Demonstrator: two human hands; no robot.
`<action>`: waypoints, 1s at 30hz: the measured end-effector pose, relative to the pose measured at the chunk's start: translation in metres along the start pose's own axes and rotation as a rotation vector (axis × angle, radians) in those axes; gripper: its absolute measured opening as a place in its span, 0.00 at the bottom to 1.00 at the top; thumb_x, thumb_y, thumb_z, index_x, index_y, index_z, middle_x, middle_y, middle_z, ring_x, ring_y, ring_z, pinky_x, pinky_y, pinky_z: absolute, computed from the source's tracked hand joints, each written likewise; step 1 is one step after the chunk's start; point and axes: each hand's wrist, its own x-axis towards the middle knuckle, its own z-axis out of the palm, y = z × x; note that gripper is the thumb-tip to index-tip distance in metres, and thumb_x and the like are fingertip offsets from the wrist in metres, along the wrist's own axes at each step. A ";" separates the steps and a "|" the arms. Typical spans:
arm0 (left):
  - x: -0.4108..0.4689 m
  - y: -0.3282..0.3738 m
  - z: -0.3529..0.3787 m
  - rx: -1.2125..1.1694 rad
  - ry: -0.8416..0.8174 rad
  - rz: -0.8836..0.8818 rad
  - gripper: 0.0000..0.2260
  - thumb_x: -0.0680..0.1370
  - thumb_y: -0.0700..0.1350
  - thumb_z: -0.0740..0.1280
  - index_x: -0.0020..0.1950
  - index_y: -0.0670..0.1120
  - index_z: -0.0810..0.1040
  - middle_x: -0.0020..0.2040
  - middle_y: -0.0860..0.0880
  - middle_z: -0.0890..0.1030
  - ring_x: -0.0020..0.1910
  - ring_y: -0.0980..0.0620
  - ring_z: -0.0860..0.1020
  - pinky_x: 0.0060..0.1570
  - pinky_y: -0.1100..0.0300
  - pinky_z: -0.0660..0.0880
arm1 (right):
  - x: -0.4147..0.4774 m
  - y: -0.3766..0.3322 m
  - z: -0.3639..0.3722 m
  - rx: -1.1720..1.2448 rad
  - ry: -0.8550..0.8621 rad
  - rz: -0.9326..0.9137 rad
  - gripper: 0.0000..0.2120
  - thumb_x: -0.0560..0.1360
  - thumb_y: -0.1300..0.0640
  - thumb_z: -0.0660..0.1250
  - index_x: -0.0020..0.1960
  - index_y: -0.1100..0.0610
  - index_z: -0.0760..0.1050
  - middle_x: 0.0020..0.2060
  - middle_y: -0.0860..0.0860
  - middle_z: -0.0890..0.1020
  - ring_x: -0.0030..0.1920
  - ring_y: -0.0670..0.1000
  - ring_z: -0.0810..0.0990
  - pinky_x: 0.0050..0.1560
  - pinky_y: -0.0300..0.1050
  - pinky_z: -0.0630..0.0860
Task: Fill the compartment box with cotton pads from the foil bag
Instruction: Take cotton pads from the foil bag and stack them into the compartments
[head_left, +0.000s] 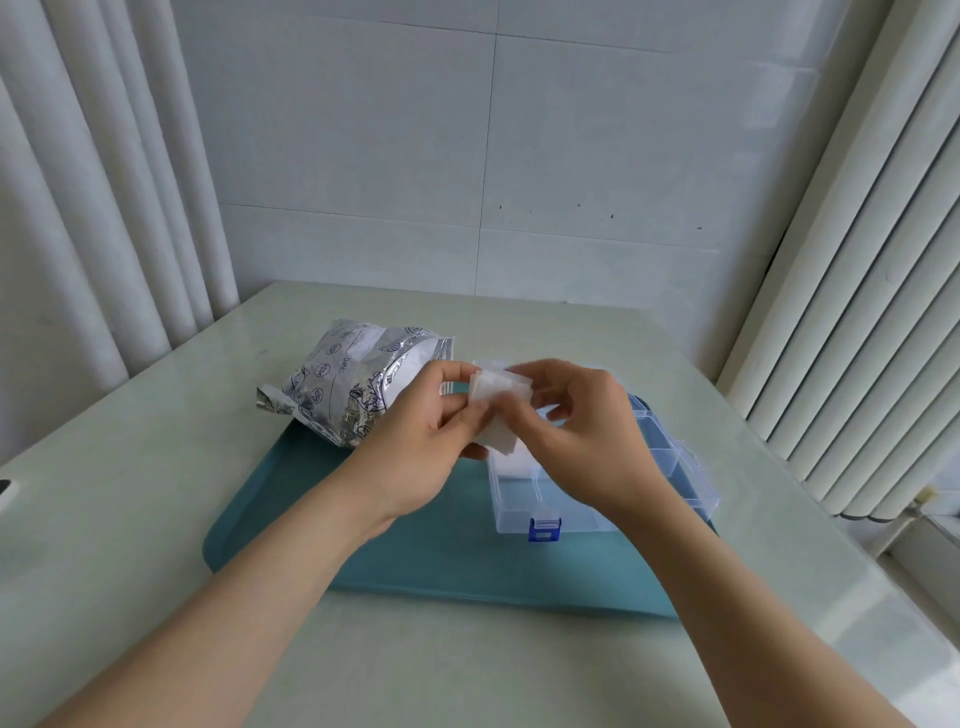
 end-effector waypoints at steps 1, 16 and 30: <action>0.000 -0.001 0.000 0.045 0.016 0.018 0.11 0.87 0.43 0.64 0.69 0.47 0.70 0.54 0.51 0.89 0.54 0.48 0.86 0.54 0.56 0.82 | 0.001 0.000 -0.001 0.083 -0.039 0.035 0.05 0.80 0.54 0.72 0.51 0.53 0.86 0.42 0.44 0.88 0.46 0.44 0.85 0.49 0.52 0.82; -0.006 -0.010 0.014 0.635 -0.034 -0.089 0.27 0.85 0.53 0.65 0.83 0.52 0.62 0.61 0.53 0.77 0.50 0.61 0.79 0.54 0.64 0.69 | 0.006 0.027 0.002 -0.185 -0.025 0.190 0.10 0.82 0.63 0.62 0.61 0.53 0.66 0.29 0.50 0.74 0.31 0.46 0.71 0.29 0.40 0.67; -0.005 -0.011 0.012 0.713 -0.061 -0.027 0.25 0.86 0.52 0.64 0.82 0.50 0.64 0.62 0.52 0.76 0.43 0.65 0.76 0.53 0.65 0.67 | 0.019 0.020 0.017 -0.433 -0.281 0.254 0.13 0.82 0.58 0.58 0.53 0.51 0.82 0.36 0.47 0.78 0.42 0.55 0.77 0.51 0.54 0.79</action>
